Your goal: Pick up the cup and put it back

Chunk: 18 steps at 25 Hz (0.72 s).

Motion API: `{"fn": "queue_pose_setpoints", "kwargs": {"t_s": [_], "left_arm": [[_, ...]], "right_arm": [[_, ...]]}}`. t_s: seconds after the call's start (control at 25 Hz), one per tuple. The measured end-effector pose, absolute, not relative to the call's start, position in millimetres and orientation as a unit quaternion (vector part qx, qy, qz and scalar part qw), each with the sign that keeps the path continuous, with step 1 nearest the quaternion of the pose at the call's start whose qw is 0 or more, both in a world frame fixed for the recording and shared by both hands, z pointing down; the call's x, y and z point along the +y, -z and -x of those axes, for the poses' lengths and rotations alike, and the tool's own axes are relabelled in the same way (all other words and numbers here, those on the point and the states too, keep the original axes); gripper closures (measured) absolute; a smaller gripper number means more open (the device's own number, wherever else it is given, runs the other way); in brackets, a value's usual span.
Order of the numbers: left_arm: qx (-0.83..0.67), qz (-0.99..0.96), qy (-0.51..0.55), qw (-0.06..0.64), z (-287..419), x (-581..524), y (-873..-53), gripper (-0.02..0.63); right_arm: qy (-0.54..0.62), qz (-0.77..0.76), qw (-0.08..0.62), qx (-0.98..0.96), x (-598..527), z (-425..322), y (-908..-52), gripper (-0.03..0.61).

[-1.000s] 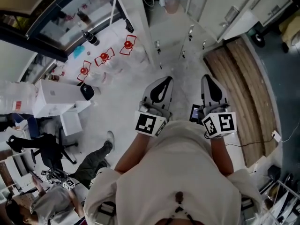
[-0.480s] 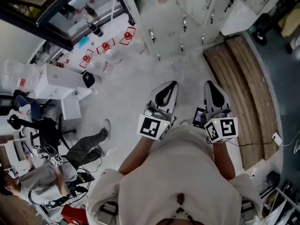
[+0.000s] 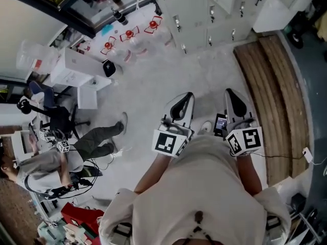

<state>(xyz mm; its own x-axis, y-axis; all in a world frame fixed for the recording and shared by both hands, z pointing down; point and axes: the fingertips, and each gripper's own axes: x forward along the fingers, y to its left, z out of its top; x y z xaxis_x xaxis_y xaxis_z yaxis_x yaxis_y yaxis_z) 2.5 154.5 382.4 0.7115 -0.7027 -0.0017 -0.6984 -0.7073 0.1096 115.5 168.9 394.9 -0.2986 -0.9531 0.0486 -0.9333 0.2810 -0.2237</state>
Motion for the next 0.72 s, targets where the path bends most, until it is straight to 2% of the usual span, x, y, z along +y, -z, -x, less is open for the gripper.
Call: {"fn": "queue_pose_setpoints", "kwargs": {"t_s": [0.36,0.72], "left_arm": [[-0.374,-0.926,0.034,0.041,47,199,-376,0.604],[-0.388,-0.918,0.037,0.07,130,262,-386,0.604]], "right_arm": [[0.09,0.583,0.036,0.806,211,-58,-389,0.554],[0.119,0.58,0.017,0.805,273,22,-401,0.554]]}}
